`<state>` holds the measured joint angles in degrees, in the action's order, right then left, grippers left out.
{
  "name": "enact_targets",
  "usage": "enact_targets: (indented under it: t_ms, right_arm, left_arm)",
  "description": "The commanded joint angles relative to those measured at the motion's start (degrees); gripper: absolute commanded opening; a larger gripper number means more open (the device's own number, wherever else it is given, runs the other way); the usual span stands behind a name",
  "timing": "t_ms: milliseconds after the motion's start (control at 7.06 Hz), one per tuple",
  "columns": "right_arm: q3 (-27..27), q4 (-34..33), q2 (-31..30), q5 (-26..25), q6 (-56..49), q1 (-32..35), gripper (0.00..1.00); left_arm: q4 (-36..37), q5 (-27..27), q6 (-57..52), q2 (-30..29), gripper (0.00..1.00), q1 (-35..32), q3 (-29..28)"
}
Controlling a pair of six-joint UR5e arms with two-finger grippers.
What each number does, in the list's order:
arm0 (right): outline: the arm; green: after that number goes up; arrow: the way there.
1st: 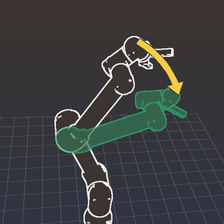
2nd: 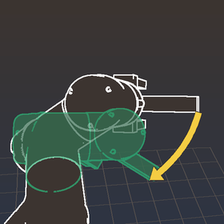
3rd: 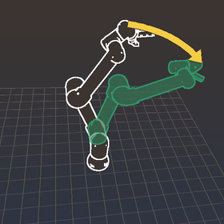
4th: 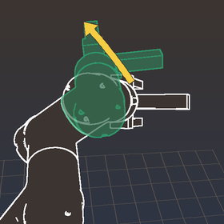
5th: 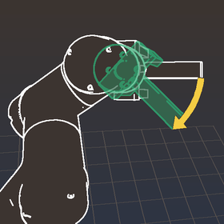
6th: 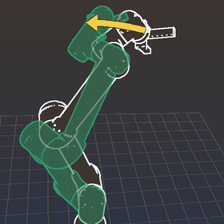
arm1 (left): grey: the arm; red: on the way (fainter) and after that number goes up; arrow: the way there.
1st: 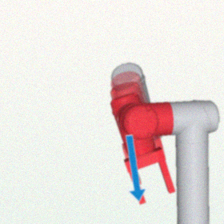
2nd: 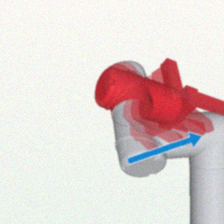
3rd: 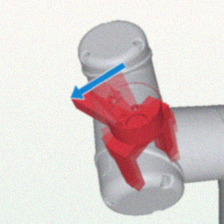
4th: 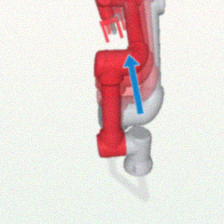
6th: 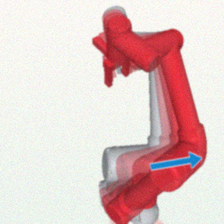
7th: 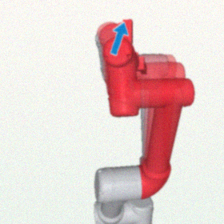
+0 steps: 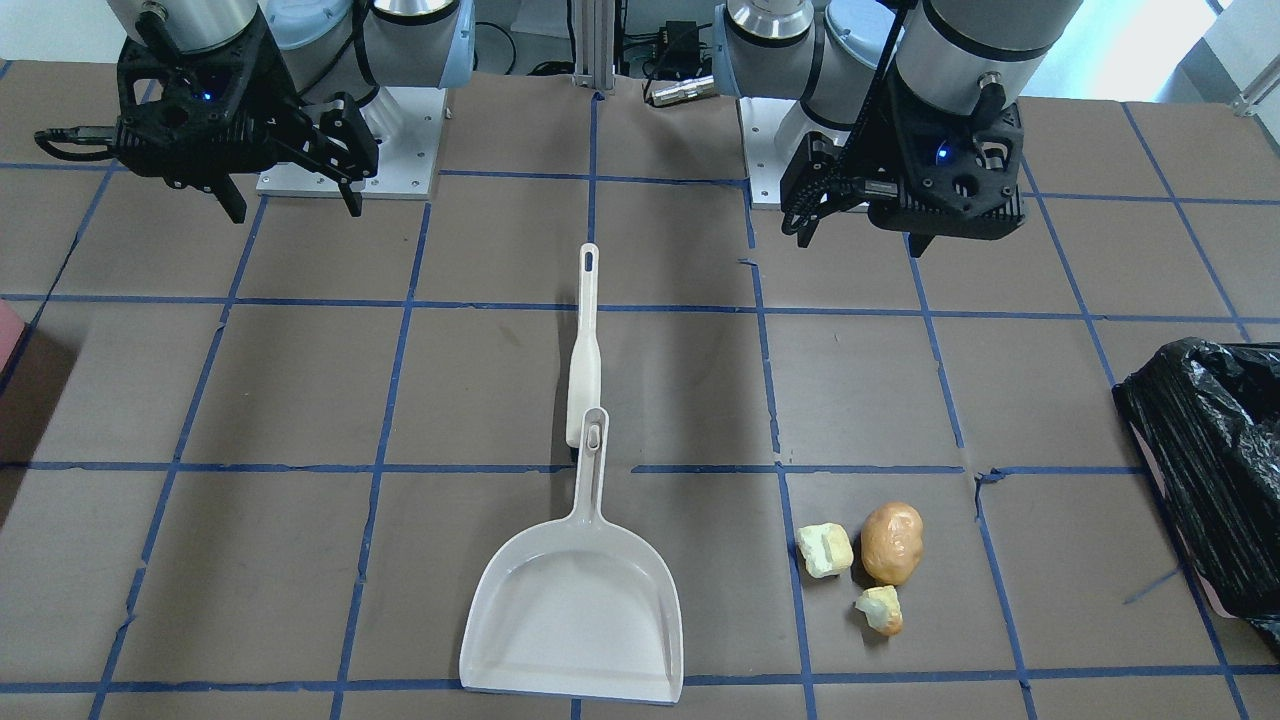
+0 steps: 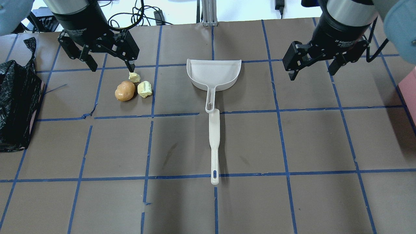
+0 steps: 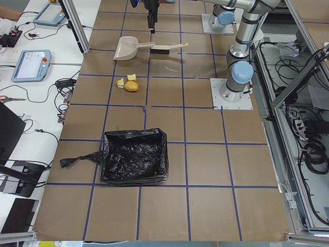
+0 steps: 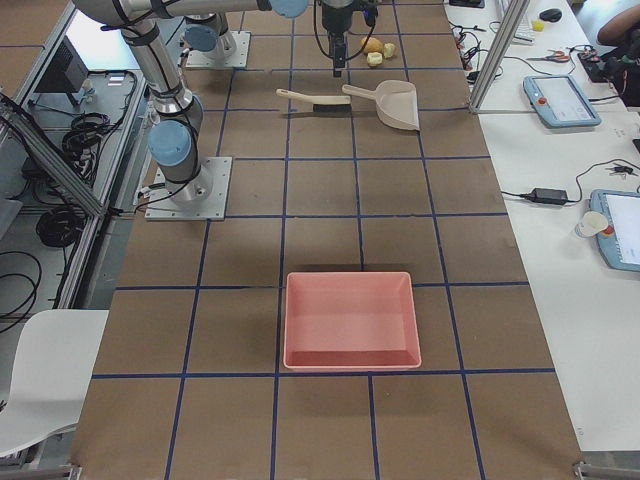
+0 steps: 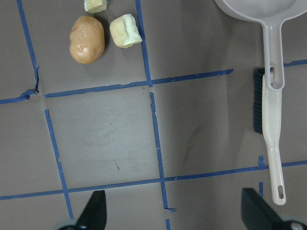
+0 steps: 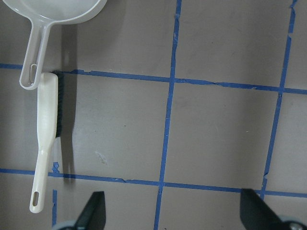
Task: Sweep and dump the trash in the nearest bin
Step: 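Move the left gripper down to the white dustpan handle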
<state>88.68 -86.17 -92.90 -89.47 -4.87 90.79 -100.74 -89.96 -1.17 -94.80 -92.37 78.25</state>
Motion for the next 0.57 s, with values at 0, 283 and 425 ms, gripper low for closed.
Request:
enact_targets:
  t_ms: [0,283,425]
  right_arm:
    - [0.0,0.04,0.0,0.09,0.03,0.0,1.0]
    - [0.0,0.04,0.0,0.0,0.03,0.0,1.0]
    - [0.09,0.12,0.0,0.0,-0.05,0.0,1.0]
  left_arm:
    - [0.37,-0.13,0.83,0.32,1.0,-0.18,1.28]
    - [0.37,-0.13,0.64,0.76,1.0,-0.1,1.65]
    - [0.37,-0.05,0.9,0.76,1.0,0.08,2.69]
